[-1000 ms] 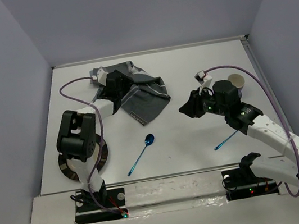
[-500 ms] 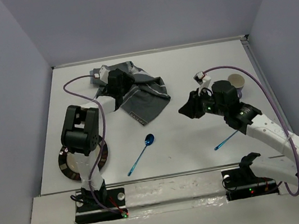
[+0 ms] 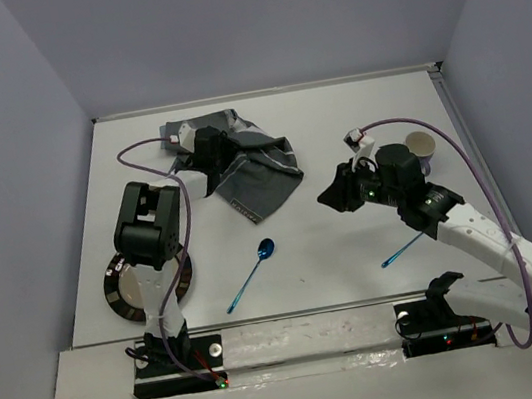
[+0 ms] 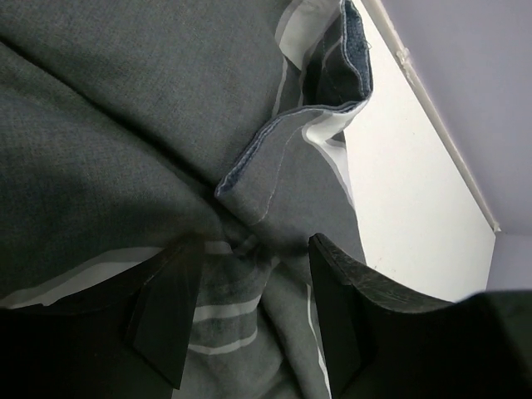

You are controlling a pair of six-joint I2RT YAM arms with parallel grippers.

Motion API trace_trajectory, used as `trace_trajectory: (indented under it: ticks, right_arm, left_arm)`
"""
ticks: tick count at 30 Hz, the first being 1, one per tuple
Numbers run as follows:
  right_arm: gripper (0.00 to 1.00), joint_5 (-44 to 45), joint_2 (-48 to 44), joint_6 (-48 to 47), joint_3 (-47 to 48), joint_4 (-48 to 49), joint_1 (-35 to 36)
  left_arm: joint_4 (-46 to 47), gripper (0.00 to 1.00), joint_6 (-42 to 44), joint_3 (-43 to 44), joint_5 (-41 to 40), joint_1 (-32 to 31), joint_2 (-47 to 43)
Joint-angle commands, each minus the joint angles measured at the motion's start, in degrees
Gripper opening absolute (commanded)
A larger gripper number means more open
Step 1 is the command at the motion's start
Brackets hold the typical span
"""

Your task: Set the dinner table for one person

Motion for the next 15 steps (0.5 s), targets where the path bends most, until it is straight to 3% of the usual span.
trace_trajectory:
  ticks: [1, 7, 13, 15]
  right_arm:
    - [0.3, -1.04, 0.84, 0.15, 0.02, 2.89, -0.05]
    - [0.3, -1.04, 1.1, -0.12, -0.07, 2.98, -0.05]
    - [0.3, -1.21, 2.25, -0.47, 0.37, 3.16, -0.05]
    - [0.3, -1.47, 2.77, -0.47, 0.54, 3.42, -0.05]
  left_arm:
    - [2.93, 0.63, -1.66, 3.93, -0.17, 0.65, 0.84]
    - [3.11, 0.57, -1.76, 4.73, -0.17, 0.83, 1.02]
    - [3.02, 0.66, -1.23, 3.15, -0.25, 1.27, -1.35]
    - [3.02, 0.64, -1.23, 2.89, 0.01, 1.62, -1.53]
